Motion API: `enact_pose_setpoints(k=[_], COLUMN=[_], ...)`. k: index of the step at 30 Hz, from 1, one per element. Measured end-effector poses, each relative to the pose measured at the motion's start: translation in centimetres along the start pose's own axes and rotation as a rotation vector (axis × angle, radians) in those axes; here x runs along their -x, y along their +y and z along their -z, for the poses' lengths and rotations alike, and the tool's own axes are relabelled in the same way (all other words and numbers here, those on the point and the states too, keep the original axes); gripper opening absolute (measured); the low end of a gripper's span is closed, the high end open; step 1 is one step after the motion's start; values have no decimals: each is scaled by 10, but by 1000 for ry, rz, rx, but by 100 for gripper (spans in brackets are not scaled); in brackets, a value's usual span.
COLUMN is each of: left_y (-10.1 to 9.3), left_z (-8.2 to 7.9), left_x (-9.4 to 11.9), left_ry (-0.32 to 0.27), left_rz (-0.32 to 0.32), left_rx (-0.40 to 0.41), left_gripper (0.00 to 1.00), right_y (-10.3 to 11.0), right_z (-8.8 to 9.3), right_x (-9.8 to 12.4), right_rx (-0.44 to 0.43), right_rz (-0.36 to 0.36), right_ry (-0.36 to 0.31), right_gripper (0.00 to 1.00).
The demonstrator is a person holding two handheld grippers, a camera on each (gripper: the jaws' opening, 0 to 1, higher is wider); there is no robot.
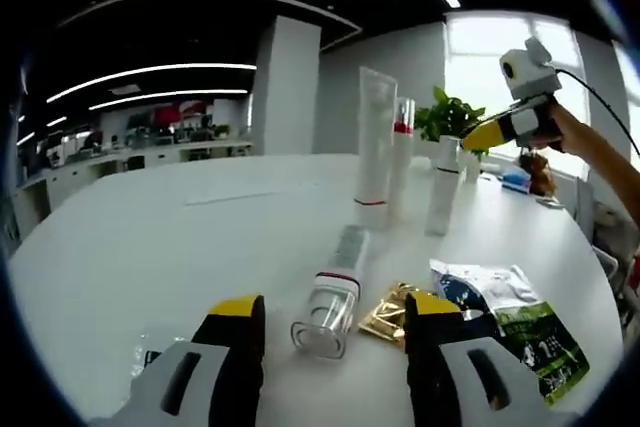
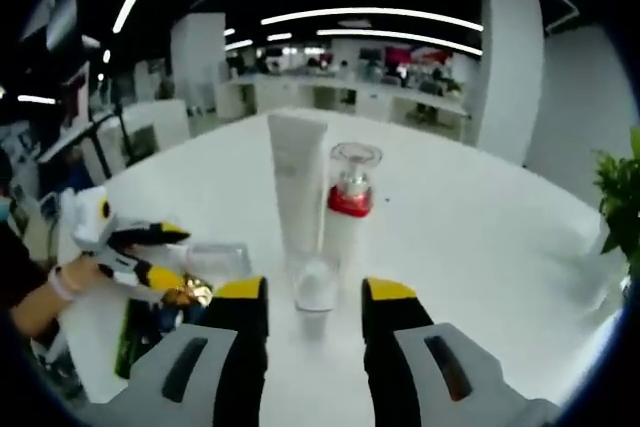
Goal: Arrange the skincare products in the storage area until every visible bottle or jar stands upright without overlapping.
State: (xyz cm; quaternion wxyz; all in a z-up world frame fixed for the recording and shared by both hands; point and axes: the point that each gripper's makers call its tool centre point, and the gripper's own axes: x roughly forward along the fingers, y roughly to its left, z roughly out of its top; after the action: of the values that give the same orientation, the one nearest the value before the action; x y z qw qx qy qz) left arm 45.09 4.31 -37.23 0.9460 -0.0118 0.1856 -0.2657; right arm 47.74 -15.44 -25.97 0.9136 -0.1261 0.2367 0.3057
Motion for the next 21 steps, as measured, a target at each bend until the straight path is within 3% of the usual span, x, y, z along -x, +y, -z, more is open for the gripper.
enact_pose_setpoints(k=[7,9,12,17,21], left_y=[2,2,3,4,1], left_z=[2,5,7,6,8], left_x=[4,3,3,4,7], left_ry=[2,14,28,33,33], left_rz=[-13,-21,-16,-8,-10], left_rx=[6,-17,-28,-34,-47], left_gripper=[49,46,40,28,25], right_y=[5,6,14,20,33], right_z=[16,17,18,40,52], right_x=[23,25,26,19,13], right_rx=[138,114,40,25,22], right_rz=[42,31,-28,-56,-87], right_ry=[-25,-47,-108,-72,-74], right_gripper=[31,24,28,24,24])
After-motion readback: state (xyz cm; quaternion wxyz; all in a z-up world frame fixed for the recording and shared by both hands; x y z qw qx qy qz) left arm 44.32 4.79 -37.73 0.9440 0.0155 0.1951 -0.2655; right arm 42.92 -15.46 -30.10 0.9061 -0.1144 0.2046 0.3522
